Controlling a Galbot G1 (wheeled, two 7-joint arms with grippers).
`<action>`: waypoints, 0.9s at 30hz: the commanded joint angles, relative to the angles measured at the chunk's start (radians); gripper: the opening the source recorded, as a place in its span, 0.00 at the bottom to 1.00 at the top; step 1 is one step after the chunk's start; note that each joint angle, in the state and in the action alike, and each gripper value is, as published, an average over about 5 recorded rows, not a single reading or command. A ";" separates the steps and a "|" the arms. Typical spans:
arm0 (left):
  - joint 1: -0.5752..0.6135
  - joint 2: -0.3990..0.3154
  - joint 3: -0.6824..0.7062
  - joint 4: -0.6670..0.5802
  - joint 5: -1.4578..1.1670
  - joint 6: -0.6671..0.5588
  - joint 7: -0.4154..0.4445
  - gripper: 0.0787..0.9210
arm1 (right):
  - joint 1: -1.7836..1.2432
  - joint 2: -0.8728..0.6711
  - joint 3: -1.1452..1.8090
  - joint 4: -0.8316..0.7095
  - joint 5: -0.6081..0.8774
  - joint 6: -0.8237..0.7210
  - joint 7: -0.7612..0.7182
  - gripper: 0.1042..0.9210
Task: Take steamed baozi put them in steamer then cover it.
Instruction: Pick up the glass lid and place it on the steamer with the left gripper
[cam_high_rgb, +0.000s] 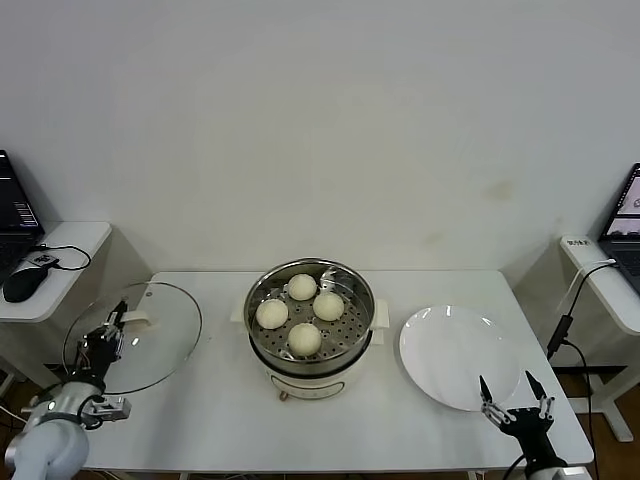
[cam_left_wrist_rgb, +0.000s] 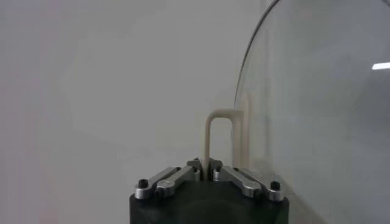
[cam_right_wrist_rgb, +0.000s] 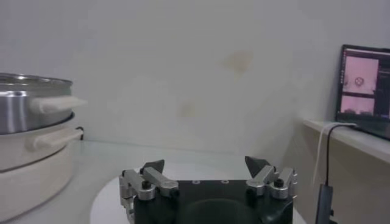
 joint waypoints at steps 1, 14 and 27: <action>0.015 0.086 0.115 -0.279 -0.191 0.185 0.161 0.08 | -0.004 -0.001 -0.013 0.006 -0.044 0.016 0.006 0.88; -0.198 0.053 0.483 -0.337 -0.034 0.369 0.238 0.08 | -0.001 0.016 -0.046 0.003 -0.161 0.051 0.043 0.88; -0.360 -0.167 0.626 -0.217 0.221 0.424 0.342 0.08 | 0.023 0.061 -0.079 -0.041 -0.302 0.074 0.124 0.88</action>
